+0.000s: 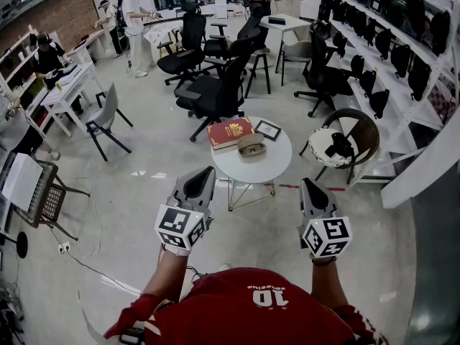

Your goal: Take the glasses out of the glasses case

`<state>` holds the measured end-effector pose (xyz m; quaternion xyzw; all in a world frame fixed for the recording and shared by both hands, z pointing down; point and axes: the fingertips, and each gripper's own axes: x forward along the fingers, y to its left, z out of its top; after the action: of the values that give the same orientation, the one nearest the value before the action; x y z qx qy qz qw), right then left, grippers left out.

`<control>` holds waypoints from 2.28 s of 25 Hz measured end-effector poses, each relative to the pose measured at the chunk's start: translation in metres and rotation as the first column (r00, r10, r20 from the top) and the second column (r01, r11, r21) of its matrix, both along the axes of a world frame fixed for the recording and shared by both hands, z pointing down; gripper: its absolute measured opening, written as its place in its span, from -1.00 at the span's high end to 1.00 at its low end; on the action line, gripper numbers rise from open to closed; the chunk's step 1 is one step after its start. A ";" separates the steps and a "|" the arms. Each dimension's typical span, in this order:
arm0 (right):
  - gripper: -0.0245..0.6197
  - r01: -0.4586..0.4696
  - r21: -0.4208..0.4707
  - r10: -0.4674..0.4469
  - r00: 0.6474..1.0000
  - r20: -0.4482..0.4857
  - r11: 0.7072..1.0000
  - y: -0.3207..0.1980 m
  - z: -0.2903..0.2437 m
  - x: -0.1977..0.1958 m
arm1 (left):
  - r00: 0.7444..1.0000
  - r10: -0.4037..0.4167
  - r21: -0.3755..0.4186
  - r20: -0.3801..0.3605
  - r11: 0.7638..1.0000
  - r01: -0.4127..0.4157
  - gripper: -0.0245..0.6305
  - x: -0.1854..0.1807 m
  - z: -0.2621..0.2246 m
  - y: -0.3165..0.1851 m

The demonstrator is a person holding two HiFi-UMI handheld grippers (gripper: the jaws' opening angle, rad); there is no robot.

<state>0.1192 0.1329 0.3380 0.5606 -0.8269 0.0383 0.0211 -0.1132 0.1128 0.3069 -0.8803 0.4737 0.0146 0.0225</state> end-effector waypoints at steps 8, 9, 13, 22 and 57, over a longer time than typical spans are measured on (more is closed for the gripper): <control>0.84 -0.009 -0.008 0.009 1.000 -0.003 1.000 -0.003 0.000 -0.007 | 1.000 0.009 -0.014 -0.024 1.000 -0.009 0.90 -0.007 0.000 -0.006; 0.85 -0.012 -0.008 0.012 1.000 -0.003 1.000 -0.003 0.000 -0.007 | 1.000 0.011 -0.016 -0.023 1.000 -0.012 0.90 -0.007 0.000 -0.006; 0.85 -0.019 -0.006 0.019 1.000 -0.007 1.000 -0.004 0.001 -0.012 | 1.000 0.021 -0.015 -0.019 1.000 -0.021 0.90 -0.010 0.001 -0.008; 0.84 -0.066 -0.009 0.066 0.998 0.010 0.998 -0.009 0.005 -0.019 | 0.999 0.051 -0.029 -0.001 0.998 -0.051 0.90 -0.022 0.007 -0.017; 0.84 -0.039 -0.106 0.026 0.993 -0.118 0.994 -0.040 0.045 -0.102 | 0.996 0.072 -0.090 -0.055 0.993 -0.077 0.90 -0.101 0.059 -0.053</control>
<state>0.0171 0.0928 0.3827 0.5734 -0.8117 0.0505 0.0989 -0.2144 0.0593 0.3663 -0.8967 0.4412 0.0165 -0.0310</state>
